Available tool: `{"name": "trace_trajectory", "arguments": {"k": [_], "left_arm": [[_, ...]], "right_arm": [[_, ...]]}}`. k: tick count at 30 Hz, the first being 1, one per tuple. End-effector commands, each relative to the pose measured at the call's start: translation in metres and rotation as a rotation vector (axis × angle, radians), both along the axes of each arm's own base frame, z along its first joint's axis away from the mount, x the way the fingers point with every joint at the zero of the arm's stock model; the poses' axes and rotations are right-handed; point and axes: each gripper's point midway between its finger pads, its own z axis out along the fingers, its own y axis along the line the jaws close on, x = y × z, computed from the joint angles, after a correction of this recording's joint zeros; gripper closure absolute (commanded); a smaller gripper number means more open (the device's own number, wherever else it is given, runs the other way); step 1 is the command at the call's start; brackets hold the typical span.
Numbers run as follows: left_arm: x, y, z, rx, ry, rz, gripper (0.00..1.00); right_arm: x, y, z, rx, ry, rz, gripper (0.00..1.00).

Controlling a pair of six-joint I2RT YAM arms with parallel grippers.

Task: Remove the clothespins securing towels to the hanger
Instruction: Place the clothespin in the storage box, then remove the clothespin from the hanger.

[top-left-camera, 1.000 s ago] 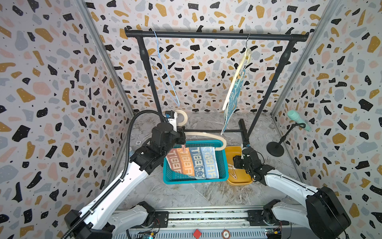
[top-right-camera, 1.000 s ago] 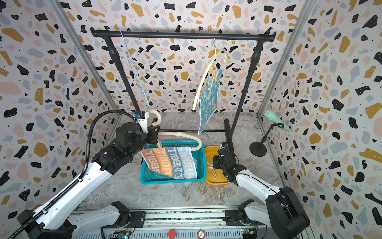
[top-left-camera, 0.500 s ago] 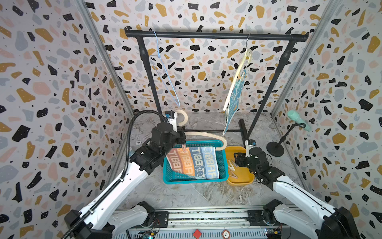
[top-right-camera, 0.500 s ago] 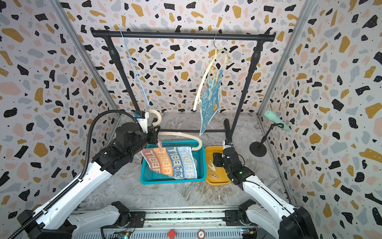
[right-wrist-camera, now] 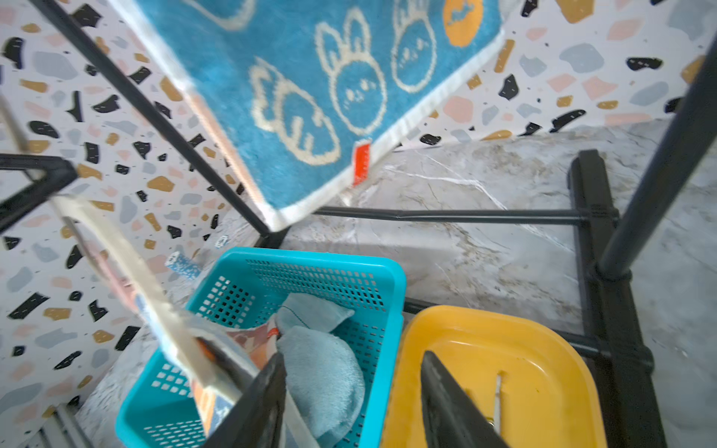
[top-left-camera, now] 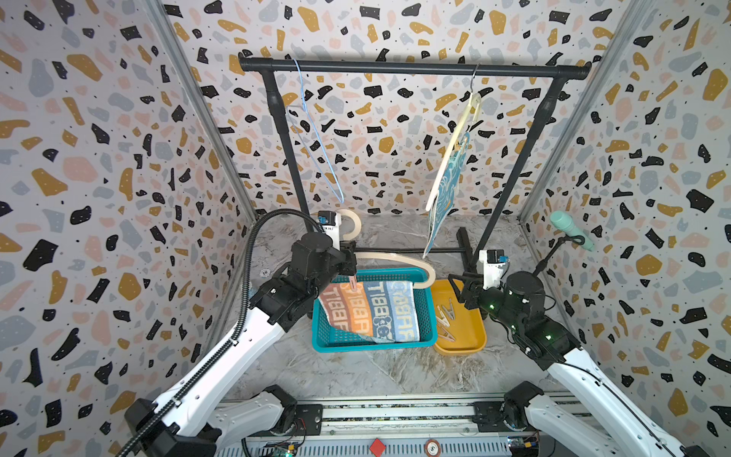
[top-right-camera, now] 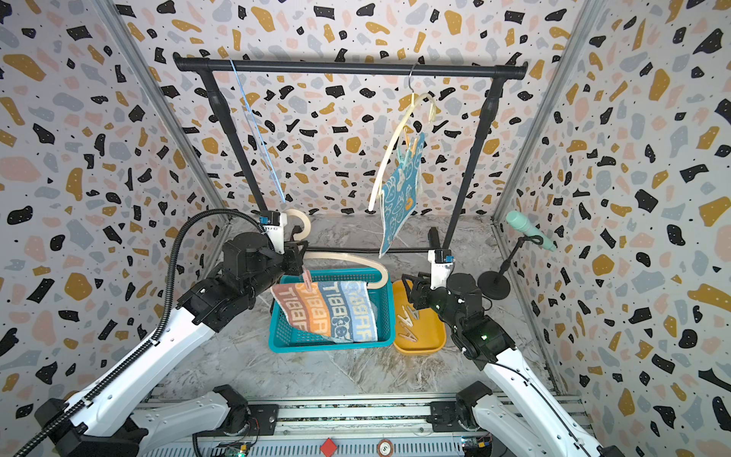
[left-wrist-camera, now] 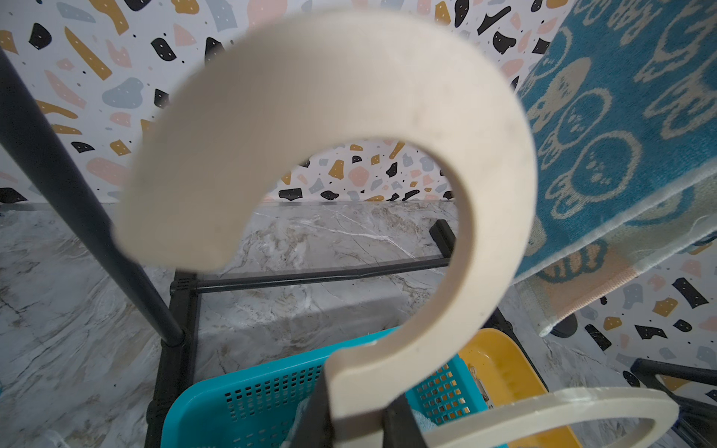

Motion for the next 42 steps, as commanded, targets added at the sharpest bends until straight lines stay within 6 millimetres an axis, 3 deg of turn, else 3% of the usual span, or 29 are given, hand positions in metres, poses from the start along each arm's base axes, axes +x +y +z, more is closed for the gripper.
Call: {"name": "trace_trajectory", "arguments": {"k": [1,8,21,42], "left_arm": [[0.000,-0.007,0.031,-0.057,-0.071,-0.026,1.00],[0.001,-0.009,0.033,-0.069,-0.068,-0.035,1.00],[0.001,-0.013,0.030,-0.092,-0.058,-0.045,1.00],[0.002,-0.015,0.026,-0.099,-0.053,-0.051,1.00]], "right_arm": [[-0.021,0.019,0.027,0.007,-0.078,0.139,0.44],[-0.048,0.051,0.046,0.026,-0.167,0.294,0.44],[-0.062,0.106,0.047,-0.010,-0.194,0.440,0.44],[-0.041,0.169,0.036,-0.076,-0.203,0.492,0.41]]}}
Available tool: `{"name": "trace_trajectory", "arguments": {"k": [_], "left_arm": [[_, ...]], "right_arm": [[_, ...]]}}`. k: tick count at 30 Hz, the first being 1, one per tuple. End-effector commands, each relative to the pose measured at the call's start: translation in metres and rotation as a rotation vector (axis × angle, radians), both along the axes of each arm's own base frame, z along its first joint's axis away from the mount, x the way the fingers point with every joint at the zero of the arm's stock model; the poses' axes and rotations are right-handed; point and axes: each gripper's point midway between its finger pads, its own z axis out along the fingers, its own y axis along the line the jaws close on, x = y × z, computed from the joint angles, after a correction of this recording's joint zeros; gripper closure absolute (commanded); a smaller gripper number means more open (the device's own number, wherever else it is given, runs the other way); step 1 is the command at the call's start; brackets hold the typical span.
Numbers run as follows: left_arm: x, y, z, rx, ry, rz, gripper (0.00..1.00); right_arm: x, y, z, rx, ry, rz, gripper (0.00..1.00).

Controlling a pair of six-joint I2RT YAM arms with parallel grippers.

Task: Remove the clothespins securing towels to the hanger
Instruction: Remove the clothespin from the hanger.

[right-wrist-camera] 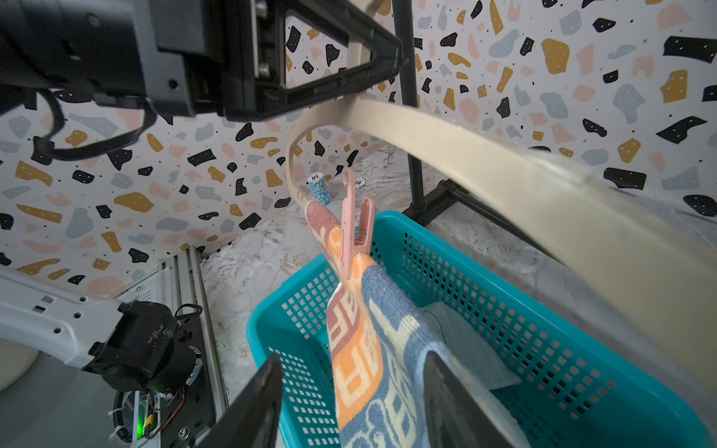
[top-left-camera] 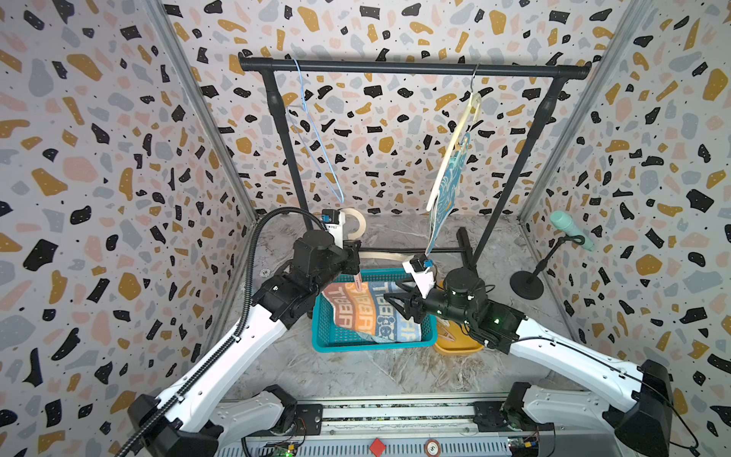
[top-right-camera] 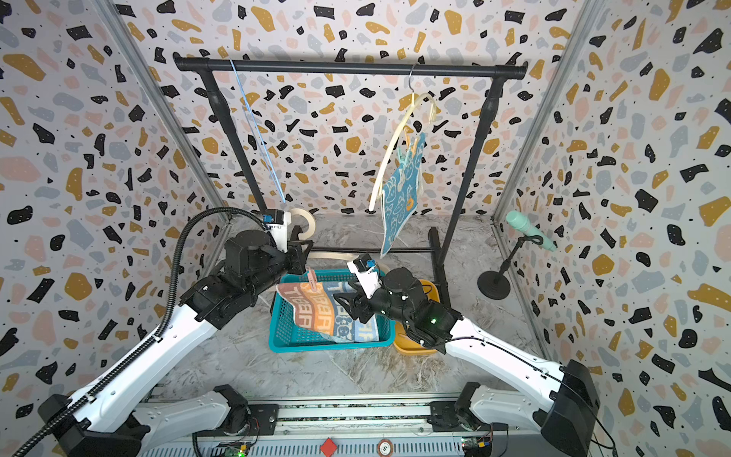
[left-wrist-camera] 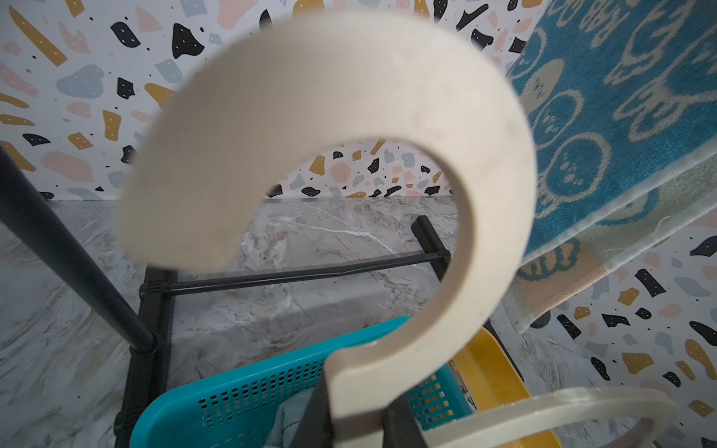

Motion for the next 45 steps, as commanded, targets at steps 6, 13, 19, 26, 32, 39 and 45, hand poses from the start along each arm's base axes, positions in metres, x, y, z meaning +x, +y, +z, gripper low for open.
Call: {"name": "trace_trajectory", "arguments": {"k": [6,13,19,26,32,39,45], "left_arm": [[0.003,-0.005,0.026,-0.064,-0.069,-0.006,1.00],[0.004,-0.002,0.025,-0.084,-0.052,0.023,1.00],[0.005,-0.006,0.022,-0.082,-0.024,0.011,1.00],[0.004,-0.007,0.022,-0.080,-0.015,0.006,1.00],[0.003,-0.009,0.023,-0.081,-0.012,-0.004,1.00],[0.002,-0.009,0.025,-0.083,-0.014,-0.008,1.00],[0.001,-0.010,0.025,-0.085,-0.014,-0.012,1.00]], "right_arm": [[0.009,0.018,0.030,0.040,-0.074,0.009,0.41],[0.015,0.032,0.030,0.037,-0.080,0.012,0.40],[0.016,0.048,0.026,0.016,-0.085,0.032,0.40],[0.021,0.060,0.019,-0.023,-0.093,0.033,0.39],[0.027,0.066,0.012,-0.050,-0.091,0.020,0.39],[0.033,0.071,0.006,-0.076,-0.089,0.007,0.39],[0.037,0.075,0.002,-0.090,-0.084,0.003,0.39]]}}
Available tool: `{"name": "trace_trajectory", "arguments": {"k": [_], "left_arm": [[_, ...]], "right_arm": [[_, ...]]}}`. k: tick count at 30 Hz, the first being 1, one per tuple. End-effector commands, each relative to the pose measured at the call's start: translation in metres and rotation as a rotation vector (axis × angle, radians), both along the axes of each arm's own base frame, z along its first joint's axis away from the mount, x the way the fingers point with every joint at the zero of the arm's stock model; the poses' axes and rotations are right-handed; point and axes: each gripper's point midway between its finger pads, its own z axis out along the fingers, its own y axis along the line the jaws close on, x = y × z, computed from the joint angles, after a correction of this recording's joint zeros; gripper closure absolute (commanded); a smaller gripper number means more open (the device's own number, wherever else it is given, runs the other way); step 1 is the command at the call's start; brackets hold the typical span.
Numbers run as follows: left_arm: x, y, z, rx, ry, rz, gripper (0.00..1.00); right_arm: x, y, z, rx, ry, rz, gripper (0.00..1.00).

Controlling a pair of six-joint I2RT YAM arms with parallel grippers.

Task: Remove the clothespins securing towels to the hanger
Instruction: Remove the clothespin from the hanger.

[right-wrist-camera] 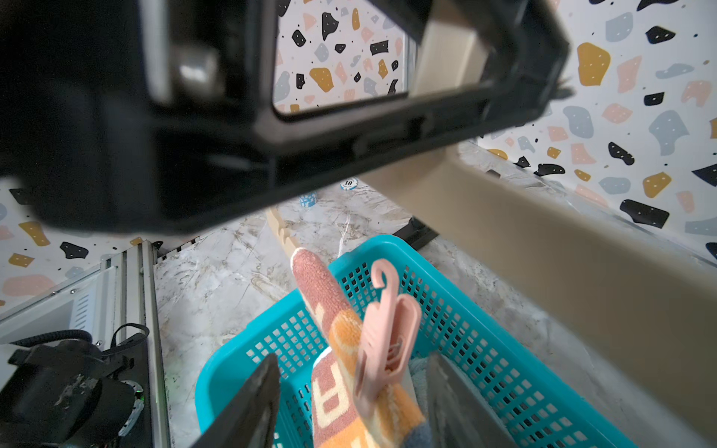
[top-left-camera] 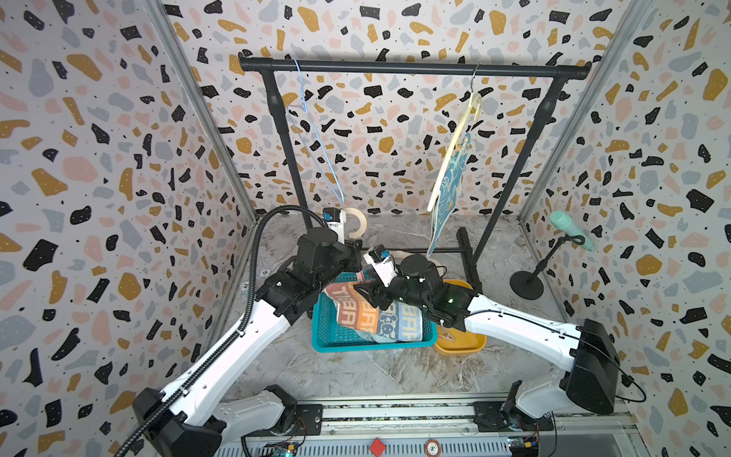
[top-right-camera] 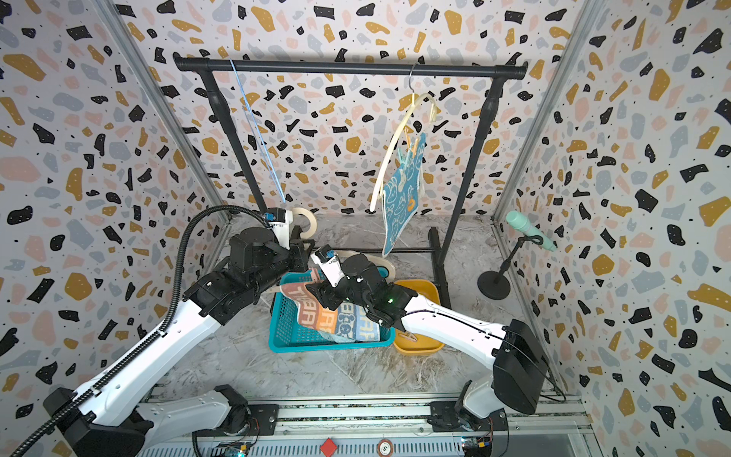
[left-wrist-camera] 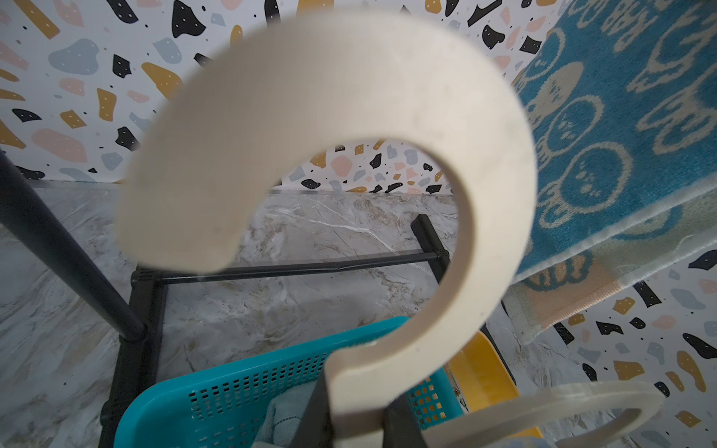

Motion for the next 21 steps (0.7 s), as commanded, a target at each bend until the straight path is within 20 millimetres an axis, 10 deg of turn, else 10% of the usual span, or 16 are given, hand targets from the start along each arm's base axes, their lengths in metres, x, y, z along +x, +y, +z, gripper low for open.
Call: {"name": "trace_trajectory", "arguments": {"k": [1,21], "left_arm": [[-0.0029,-0.0052,0.0300,-0.060,-0.060,-0.021,1.00],[-0.0040,-0.0093,0.0336,-0.073,-0.064,-0.032,1.00]], "right_arm": [[0.0024,0.0024,0.0188,0.018,-0.031,-0.007,0.39],[0.0091,0.0117,0.0131,-0.034,-0.028,-0.017,0.39]]}}
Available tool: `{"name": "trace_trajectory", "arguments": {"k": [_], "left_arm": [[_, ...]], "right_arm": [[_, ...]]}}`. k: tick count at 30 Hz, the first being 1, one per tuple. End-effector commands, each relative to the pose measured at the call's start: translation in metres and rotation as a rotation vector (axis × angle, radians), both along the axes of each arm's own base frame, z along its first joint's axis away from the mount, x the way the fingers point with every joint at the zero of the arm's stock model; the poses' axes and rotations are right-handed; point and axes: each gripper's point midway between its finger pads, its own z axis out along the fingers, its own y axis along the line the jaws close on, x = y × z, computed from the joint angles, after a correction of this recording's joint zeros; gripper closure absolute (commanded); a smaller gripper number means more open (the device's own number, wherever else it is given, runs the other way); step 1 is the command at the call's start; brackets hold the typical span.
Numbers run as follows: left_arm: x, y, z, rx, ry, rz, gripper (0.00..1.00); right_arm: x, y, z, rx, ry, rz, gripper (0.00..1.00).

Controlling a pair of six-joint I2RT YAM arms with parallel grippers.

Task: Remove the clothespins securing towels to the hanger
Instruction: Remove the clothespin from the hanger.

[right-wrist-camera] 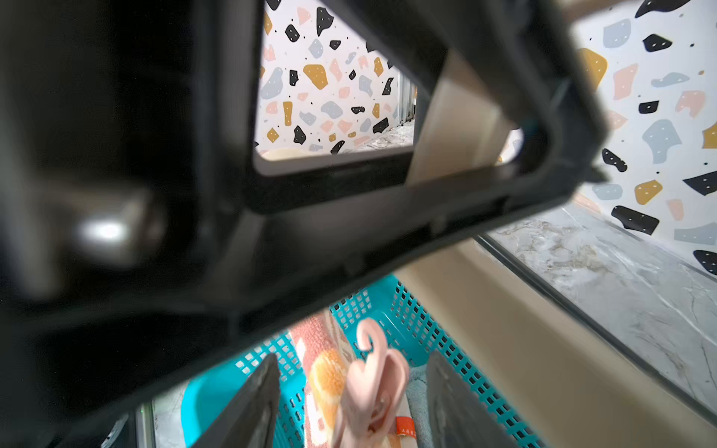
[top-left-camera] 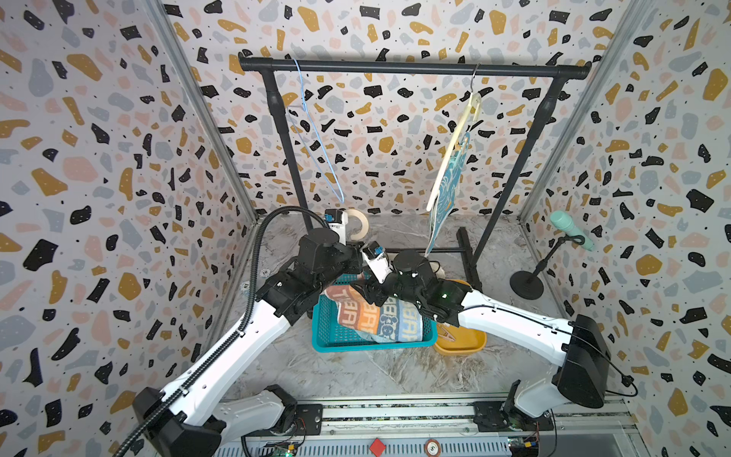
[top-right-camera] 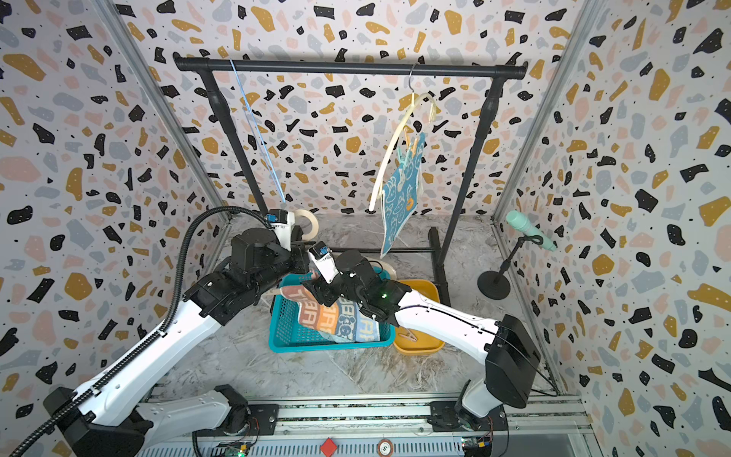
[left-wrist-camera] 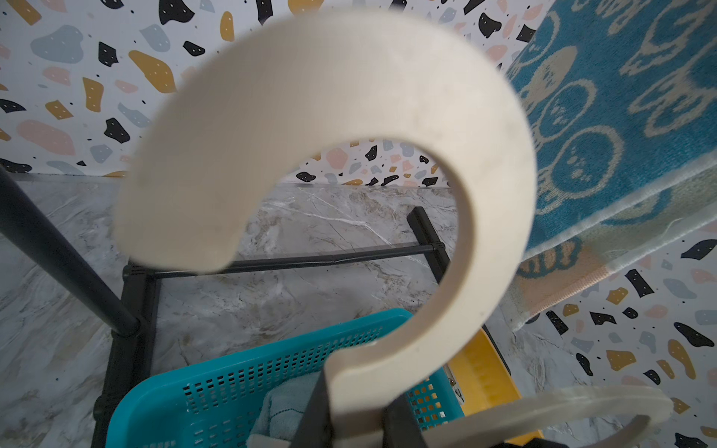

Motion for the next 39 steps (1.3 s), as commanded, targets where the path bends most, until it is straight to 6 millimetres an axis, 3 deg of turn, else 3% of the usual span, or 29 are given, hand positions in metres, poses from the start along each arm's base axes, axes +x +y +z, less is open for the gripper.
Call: {"name": "trace_trajectory", "arguments": {"k": [1,26,39], "left_arm": [[-0.001,-0.005,0.036,-0.071,-0.077,-0.016,1.00],[-0.002,-0.006,0.040,-0.084,-0.086,-0.019,1.00],[-0.002,-0.007,0.038,-0.079,-0.084,-0.017,1.00]], "right_arm": [[0.001,0.002,0.011,-0.004,-0.015,-0.008,0.39],[0.003,0.008,0.001,-0.039,0.009,0.001,0.43],[0.001,0.009,0.002,-0.035,0.010,0.013,0.56]]}}
